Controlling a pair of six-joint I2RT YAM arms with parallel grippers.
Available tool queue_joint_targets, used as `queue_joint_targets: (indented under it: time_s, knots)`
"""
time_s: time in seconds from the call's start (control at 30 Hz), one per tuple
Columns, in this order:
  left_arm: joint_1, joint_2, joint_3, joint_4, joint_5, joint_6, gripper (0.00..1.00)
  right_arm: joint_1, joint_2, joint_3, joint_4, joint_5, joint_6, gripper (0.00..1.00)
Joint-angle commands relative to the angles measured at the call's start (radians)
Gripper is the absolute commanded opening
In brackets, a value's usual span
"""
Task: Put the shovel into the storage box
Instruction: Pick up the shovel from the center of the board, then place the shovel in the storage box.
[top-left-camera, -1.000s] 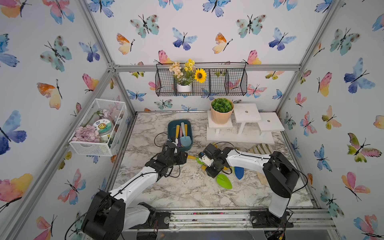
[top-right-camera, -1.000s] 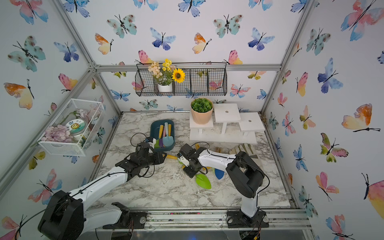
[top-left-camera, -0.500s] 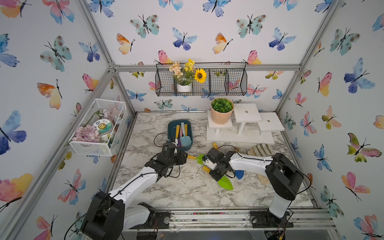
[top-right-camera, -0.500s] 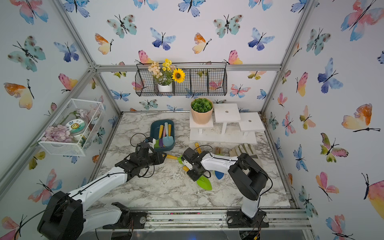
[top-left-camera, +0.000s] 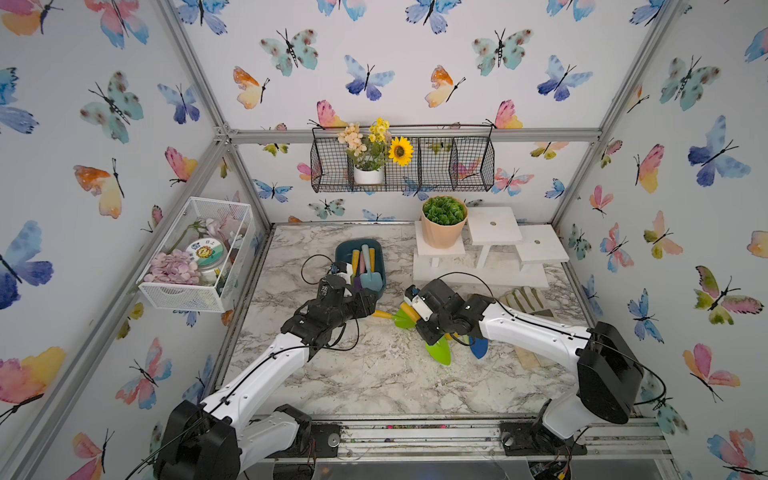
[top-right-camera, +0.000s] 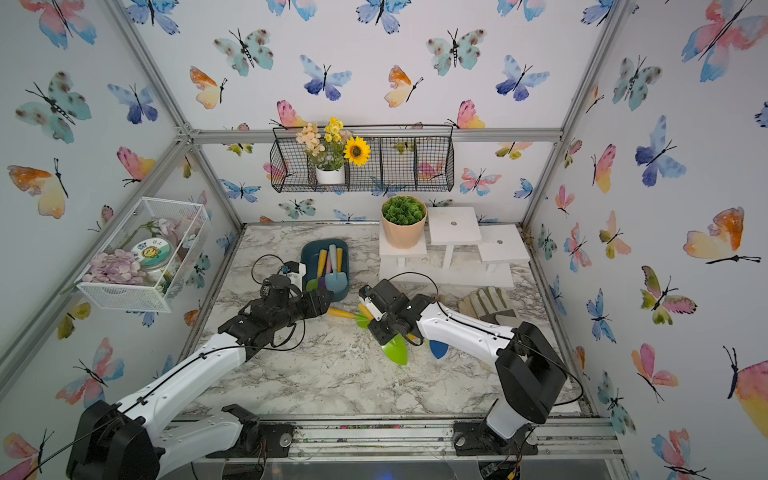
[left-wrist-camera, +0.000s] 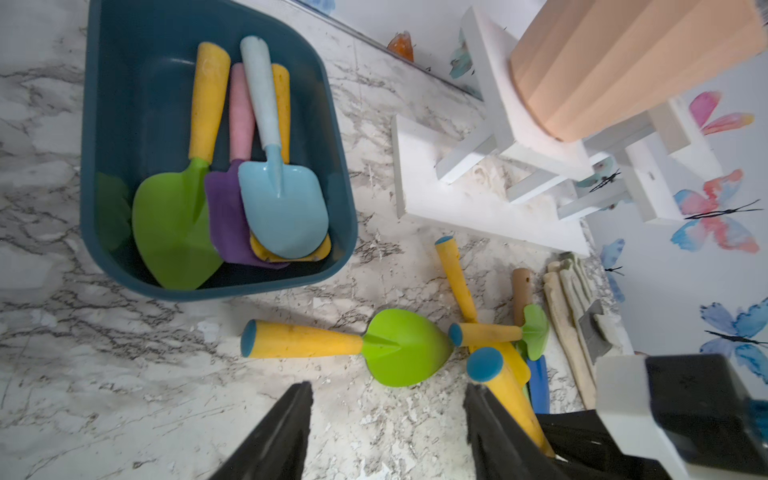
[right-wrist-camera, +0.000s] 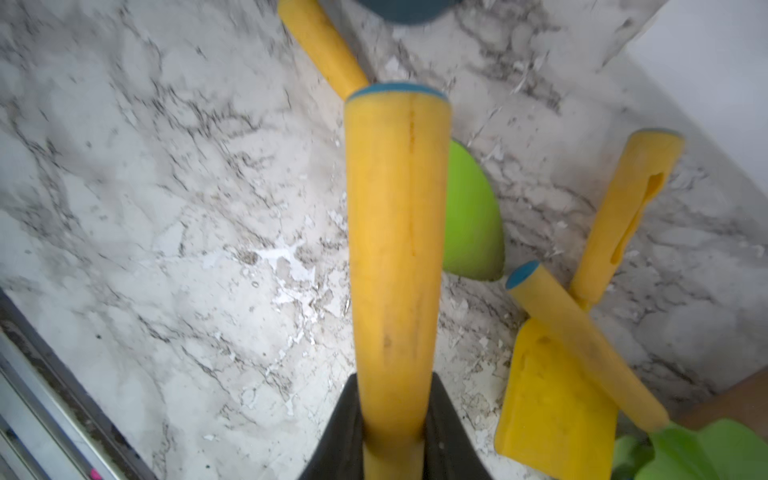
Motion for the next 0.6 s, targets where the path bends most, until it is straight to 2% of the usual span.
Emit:
queue_joint_targets:
  time_s: [0.0,0.17,0.57]
  knots:
    - [0.009,-0.032,0.036,0.037,0.096,-0.051,0.68,0.006,-0.034,0.017,0.115,0.029,0.058,0.10]
    - [0.005,-0.023,0.050,0.112,0.182,-0.088,0.70,0.006,-0.029,0.036,0.227,0.007,0.102,0.09]
    - [-0.066,0.042,0.063,0.225,0.169,-0.106,0.72,0.006,0.002,0.075,0.355,-0.058,0.156,0.10]
